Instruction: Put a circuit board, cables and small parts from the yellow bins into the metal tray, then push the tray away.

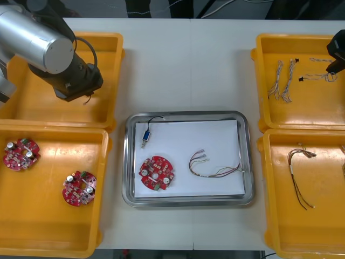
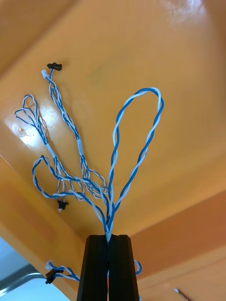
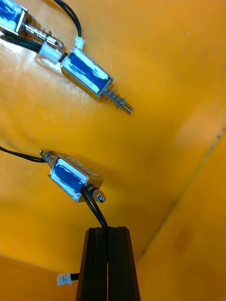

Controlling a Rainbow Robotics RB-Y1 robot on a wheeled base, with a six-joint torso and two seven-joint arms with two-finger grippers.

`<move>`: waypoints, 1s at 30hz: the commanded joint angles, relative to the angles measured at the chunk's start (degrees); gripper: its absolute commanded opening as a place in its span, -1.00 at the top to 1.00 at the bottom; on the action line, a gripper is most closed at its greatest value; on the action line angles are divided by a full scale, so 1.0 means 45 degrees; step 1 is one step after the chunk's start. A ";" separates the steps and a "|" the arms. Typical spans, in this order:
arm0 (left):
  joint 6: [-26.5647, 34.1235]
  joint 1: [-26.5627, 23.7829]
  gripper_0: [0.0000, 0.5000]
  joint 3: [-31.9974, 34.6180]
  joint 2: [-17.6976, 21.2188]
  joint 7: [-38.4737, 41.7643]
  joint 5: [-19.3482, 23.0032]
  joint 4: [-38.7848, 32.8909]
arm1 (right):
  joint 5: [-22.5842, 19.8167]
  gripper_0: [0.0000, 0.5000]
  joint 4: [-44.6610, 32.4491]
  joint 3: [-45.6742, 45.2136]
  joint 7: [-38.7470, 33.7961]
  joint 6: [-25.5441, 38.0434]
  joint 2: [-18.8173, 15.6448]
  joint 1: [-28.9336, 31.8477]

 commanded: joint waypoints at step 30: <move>0.0179 0.0045 -0.69 0.0208 0.0548 0.0577 0.0417 -0.0412 | -0.5596 1.00 -1.1538 0.2354 0.2442 0.1594 -0.1612 0.3174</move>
